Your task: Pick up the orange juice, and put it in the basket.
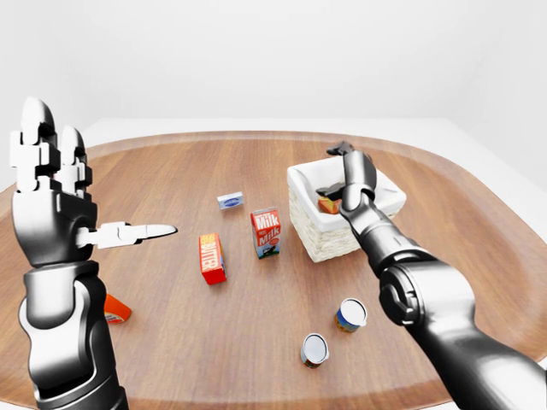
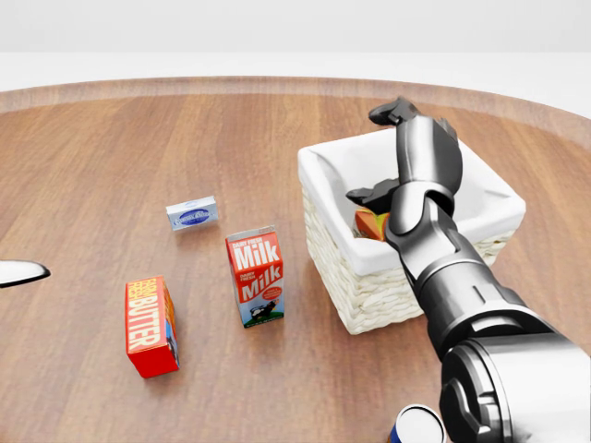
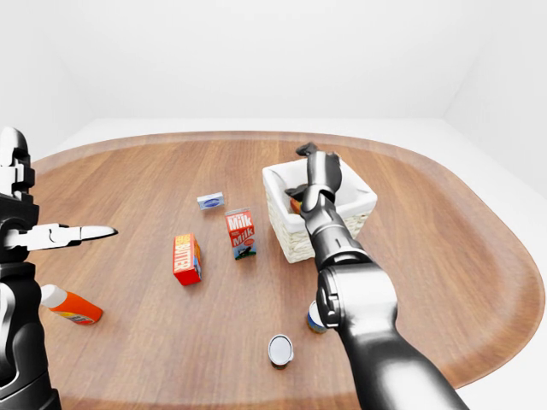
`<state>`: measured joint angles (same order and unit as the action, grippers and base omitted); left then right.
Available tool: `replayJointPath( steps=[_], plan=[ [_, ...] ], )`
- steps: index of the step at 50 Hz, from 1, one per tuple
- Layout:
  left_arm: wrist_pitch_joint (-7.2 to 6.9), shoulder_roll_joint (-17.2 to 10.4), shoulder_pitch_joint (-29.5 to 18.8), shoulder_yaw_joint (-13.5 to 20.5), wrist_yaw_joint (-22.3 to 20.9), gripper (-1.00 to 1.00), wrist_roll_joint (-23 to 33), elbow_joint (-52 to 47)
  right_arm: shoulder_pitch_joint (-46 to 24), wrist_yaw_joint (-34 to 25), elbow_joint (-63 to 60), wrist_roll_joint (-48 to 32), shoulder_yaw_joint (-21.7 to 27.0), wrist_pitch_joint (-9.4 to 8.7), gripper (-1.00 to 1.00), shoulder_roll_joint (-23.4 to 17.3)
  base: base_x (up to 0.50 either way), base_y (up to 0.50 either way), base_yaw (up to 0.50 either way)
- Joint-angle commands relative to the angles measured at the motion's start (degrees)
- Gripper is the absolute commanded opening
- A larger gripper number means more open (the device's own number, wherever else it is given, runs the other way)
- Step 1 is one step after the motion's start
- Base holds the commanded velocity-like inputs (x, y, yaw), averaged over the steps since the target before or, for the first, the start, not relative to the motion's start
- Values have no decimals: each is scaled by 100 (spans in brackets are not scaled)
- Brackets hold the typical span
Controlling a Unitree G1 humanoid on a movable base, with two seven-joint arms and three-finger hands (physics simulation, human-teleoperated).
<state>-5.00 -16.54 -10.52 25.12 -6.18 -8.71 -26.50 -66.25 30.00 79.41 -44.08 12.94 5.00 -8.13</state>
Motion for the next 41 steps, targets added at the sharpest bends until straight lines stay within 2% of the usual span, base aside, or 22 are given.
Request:
replayJointPath(
  steps=[1,23,41],
  plan=[
    [0,2,-5,4,-1,100,2,-21,6,0,12,50,-8,0,100,19,0,0,0],
    [0,-8,-42,-26,14,100,14,78,-87,0,8,27,-41,0,100,-27,0,0,0],
    [0,0,-23,-35,17,100,20,71,-600,0,-15,25,-151,0,100,-267,0,0,0]
  ],
)
